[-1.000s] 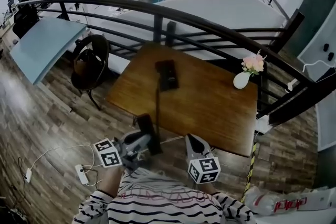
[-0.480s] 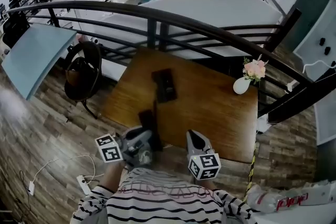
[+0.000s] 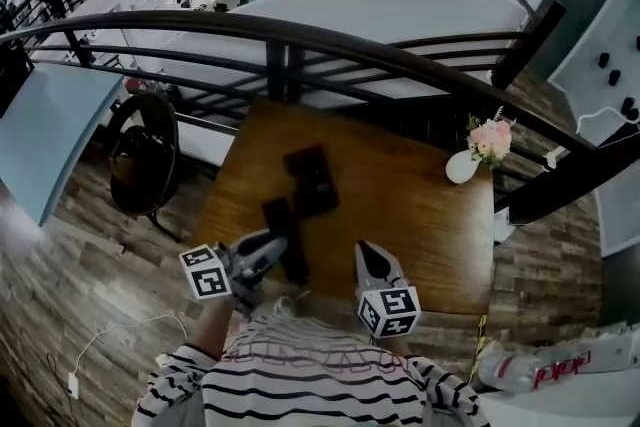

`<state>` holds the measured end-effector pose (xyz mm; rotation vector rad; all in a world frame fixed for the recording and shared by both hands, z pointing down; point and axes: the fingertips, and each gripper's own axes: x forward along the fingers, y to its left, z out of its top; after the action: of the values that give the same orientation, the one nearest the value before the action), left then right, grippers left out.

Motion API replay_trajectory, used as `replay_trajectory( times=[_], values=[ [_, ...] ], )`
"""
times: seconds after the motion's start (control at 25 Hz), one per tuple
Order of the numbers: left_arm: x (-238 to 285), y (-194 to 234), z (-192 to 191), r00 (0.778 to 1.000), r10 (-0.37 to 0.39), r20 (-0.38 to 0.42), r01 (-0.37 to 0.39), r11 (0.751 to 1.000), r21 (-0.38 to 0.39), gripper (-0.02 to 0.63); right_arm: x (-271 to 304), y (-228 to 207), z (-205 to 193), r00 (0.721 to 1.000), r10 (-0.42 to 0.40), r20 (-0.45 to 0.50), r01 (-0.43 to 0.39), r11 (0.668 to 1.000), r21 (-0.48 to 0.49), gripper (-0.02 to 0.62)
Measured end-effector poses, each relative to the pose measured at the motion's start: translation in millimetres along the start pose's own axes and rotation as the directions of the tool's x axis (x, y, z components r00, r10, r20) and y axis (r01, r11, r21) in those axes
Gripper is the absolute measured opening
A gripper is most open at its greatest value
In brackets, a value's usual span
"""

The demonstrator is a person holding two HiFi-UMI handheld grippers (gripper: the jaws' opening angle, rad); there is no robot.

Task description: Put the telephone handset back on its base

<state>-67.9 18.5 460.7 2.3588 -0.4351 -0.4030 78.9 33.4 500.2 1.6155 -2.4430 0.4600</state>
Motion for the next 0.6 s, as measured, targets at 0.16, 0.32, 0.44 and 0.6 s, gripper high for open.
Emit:
replay_trajectory(
  times=[0.16,0.32,0.44,0.6],
  values=[
    [8,28,16,0.999,-0.023,-0.028,0.022,0.999,-0.024,0.074,24,-1,5,0.999,-0.035,0.000,0.035,0.999,0.016,0.002],
    [17,53,23,0.997,-0.039,-0.060,0.037,0.998,-0.045,0.074,39,-6,5,0.998,-0.068,-0.005,0.068,0.997,0.040,0.002],
    [27,73,26,0.997,-0.039,-0.066,0.035,0.998,-0.057,0.074,48,-13,3,0.997,-0.080,-0.013,0.081,0.995,0.050,0.002],
    [40,94,24,0.996,-0.036,-0.079,0.030,0.997,-0.070,0.074,58,-27,-1,0.996,-0.081,-0.027,0.083,0.995,0.061,0.002]
  ],
)
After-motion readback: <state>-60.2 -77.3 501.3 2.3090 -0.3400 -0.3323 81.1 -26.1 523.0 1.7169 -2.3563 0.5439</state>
